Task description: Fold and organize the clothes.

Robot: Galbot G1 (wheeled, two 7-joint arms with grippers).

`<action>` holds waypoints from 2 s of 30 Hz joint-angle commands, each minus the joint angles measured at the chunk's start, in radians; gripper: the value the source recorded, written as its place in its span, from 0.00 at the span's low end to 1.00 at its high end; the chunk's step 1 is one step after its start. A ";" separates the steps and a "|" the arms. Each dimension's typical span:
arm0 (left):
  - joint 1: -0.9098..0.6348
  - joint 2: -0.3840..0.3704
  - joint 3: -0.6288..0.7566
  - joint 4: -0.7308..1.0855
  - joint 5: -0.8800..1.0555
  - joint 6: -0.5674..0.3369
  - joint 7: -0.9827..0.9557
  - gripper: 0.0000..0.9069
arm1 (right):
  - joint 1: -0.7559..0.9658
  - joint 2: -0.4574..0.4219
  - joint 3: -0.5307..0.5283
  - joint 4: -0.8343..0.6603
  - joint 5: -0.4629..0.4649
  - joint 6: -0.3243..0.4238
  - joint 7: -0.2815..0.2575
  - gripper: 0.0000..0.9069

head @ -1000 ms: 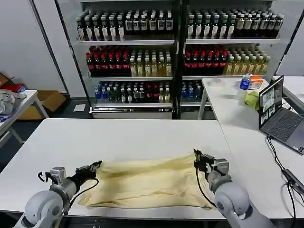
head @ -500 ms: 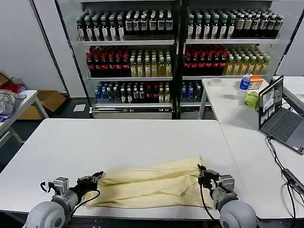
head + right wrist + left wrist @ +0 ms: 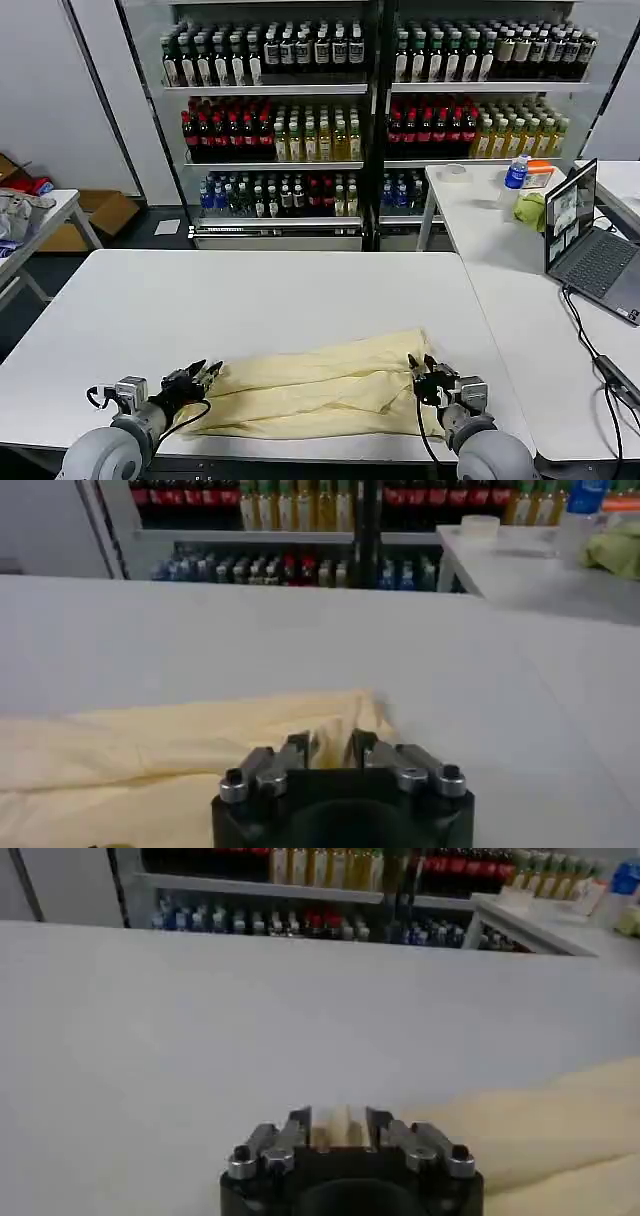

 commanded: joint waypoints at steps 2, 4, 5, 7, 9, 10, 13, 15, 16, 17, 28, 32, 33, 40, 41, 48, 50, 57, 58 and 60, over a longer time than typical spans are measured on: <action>0.033 -0.032 -0.035 -0.050 0.020 -0.019 -0.018 1.00 | -0.073 -0.002 0.030 0.072 -0.069 0.020 -0.002 1.00; 0.058 -0.053 -0.060 -0.091 0.021 -0.024 -0.035 1.00 | -0.097 -0.002 0.044 0.094 -0.076 0.024 -0.002 1.00; 0.069 -0.066 -0.067 -0.102 0.020 -0.026 -0.043 1.00 | -0.108 -0.001 0.050 0.103 -0.081 0.027 -0.003 1.00; 0.098 -0.088 -0.091 -0.139 0.021 -0.035 -0.059 1.00 | -0.125 -0.001 0.059 0.115 -0.088 0.033 -0.003 1.00; 0.141 -0.129 -0.113 -0.178 0.023 -0.043 -0.073 1.00 | -0.136 -0.001 0.066 0.119 -0.093 0.036 -0.003 1.00; 0.154 -0.136 -0.118 -0.186 0.025 -0.044 -0.075 1.00 | -0.143 0.000 0.071 0.120 -0.095 0.038 -0.003 1.00; 0.198 -0.174 -0.126 -0.206 0.065 -0.067 -0.084 1.00 | -0.153 0.002 0.080 0.122 -0.098 0.041 -0.003 1.00; 0.216 -0.200 -0.131 -0.216 0.065 -0.070 -0.098 1.00 | -0.158 0.005 0.083 0.124 -0.098 0.042 -0.002 1.00; 0.220 -0.210 -0.130 -0.216 0.067 -0.072 -0.100 1.00 | -0.160 0.007 0.084 0.125 -0.099 0.042 -0.002 1.00; 0.224 -0.220 -0.126 -0.216 0.070 -0.074 -0.110 1.00 | -0.161 0.009 0.084 0.126 -0.100 0.042 -0.001 1.00; 0.228 -0.304 -0.082 -0.180 0.083 -0.086 -0.150 1.00 | -0.178 0.016 0.096 0.128 -0.102 0.045 -0.001 1.00; 0.220 -0.314 -0.078 -0.151 0.102 -0.094 -0.159 1.00 | -0.180 0.019 0.095 0.127 -0.102 0.047 0.000 1.00; 0.219 -0.316 -0.076 -0.143 0.108 -0.096 -0.161 1.00 | -0.180 0.020 0.094 0.128 -0.102 0.047 0.000 1.00; 0.214 -0.334 -0.058 -0.085 0.161 -0.106 -0.169 1.00 | -0.173 0.021 0.086 0.124 -0.102 0.047 0.002 1.00; 0.214 -0.336 -0.056 -0.084 0.161 -0.107 -0.169 0.88 | -0.172 0.021 0.085 0.124 -0.102 0.047 0.002 1.00; 0.195 -0.353 -0.037 -0.066 0.169 -0.122 -0.168 0.07 | -0.171 0.018 0.083 0.130 -0.097 0.046 0.006 1.00; 0.192 -0.353 -0.036 -0.065 0.163 -0.124 -0.167 0.04 | -0.172 0.015 0.085 0.132 -0.094 0.046 0.008 1.00; 0.187 -0.356 -0.040 -0.058 0.093 -0.125 -0.162 0.02 | -0.178 0.011 0.095 0.143 -0.083 0.045 0.015 1.00; 0.187 -0.356 -0.041 -0.058 0.081 -0.125 -0.163 0.02 | -0.181 0.011 0.096 0.144 -0.083 0.045 0.016 1.00; 0.186 -0.356 -0.044 -0.058 0.060 -0.125 -0.162 0.02 | -0.185 0.010 0.099 0.149 -0.082 0.045 0.017 1.00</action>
